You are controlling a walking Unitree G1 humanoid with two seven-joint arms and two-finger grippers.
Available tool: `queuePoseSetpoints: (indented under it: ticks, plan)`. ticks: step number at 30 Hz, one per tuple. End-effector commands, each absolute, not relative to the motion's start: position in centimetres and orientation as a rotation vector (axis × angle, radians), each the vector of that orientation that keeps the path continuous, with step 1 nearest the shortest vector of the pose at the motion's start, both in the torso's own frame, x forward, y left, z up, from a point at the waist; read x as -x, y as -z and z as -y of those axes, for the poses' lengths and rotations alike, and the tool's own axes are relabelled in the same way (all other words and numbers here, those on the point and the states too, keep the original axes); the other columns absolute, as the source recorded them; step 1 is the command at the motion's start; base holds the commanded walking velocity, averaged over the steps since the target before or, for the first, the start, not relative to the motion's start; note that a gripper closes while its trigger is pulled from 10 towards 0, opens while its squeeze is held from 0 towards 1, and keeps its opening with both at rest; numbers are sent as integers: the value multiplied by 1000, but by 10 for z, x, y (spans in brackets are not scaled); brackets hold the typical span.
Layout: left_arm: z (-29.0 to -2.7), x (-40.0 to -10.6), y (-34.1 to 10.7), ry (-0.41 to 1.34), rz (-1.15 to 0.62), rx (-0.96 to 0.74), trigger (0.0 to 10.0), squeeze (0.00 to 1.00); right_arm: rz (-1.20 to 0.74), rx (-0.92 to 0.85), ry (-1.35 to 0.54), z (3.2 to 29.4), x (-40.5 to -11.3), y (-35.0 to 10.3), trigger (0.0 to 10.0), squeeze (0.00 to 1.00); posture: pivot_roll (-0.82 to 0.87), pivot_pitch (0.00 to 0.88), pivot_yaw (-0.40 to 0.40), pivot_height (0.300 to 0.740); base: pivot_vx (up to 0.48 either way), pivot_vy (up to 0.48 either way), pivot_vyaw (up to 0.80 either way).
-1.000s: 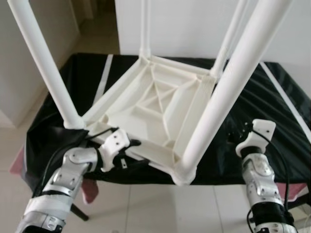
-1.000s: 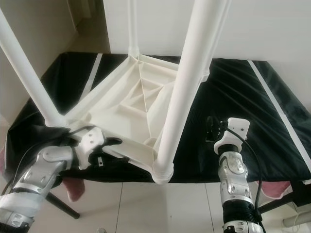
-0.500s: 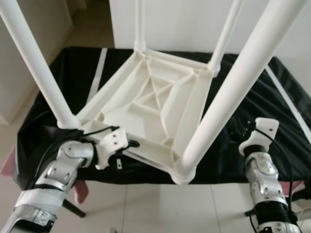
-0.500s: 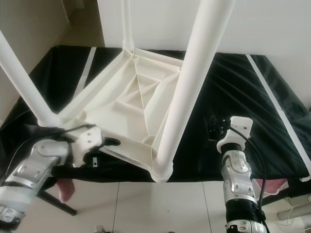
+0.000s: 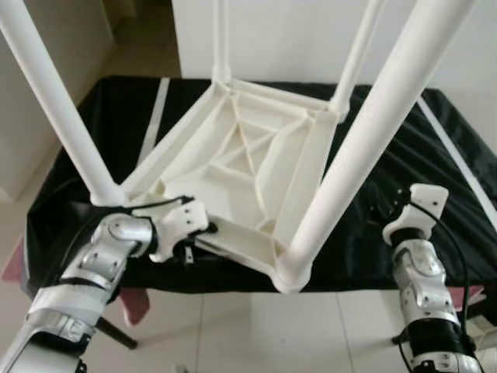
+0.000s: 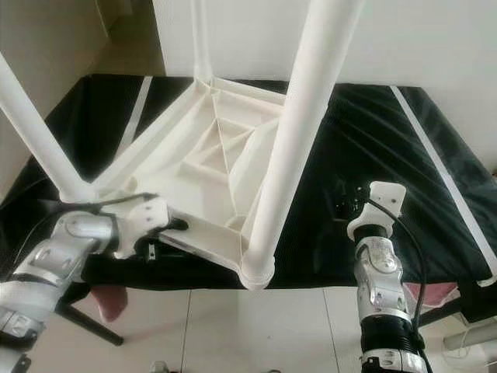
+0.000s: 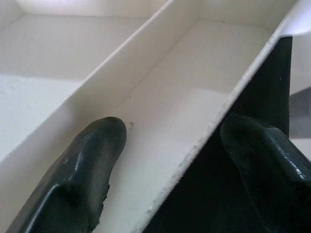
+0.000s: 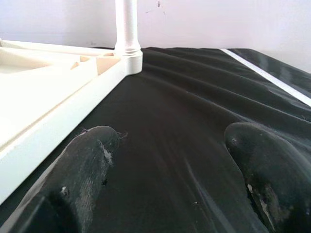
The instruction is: Building children table
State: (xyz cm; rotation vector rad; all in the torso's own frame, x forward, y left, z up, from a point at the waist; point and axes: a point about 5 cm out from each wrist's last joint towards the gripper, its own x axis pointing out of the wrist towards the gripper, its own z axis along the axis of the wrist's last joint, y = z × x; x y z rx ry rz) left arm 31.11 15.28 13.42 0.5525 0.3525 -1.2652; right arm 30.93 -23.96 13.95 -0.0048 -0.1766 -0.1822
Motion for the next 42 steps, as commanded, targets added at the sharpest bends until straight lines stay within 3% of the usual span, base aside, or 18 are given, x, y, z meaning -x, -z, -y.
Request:
queuePoseSetpoints:
  ticks: [1, 9, 23, 27, 28, 34, 42]
  plan:
    - [-162, -309, -123, 1113, -407, -481, 10000, 0, 168, -8, 200, 241, -307, -138, 10000, 0, -1, 89, -10, 740, 0, 0, 0]
    - [-167, -294, -121, 959, -421, -303, 10000, 0, 166, -17, 211, 240, -304, -135, 10000, 0, 9, 89, -14, 740, 0, 0, 0]
    - [-189, -273, -120, 792, -489, -358, 10000, 0, 157, -25, 168, 229, -312, -135, 10000, 0, 44, 87, -40, 740, 0, 0, 0]
    - [-180, -267, -125, 775, -463, -320, 10000, 0, 153, -26, 153, 225, -313, -134, 10000, 0, 49, 85, -43, 740, 0, 0, 0]
    - [-165, -265, -130, 830, -399, -286, 10000, 0, 149, -14, 136, 223, -312, -133, 10000, 0, 49, 81, -42, 740, 0, 0, 0]
    - [-141, -246, -139, 1025, -320, -249, 10000, 0, 139, -11, 118, 223, -308, -131, 10000, 0, 46, 74, -42, 740, 0, 0, 0]
    - [-123, -262, -153, 1003, -240, -175, 10000, 0, 125, -6, 68, 219, -306, -129, 10000, 0, 28, 67, -36, 740, 0, 0, 0]
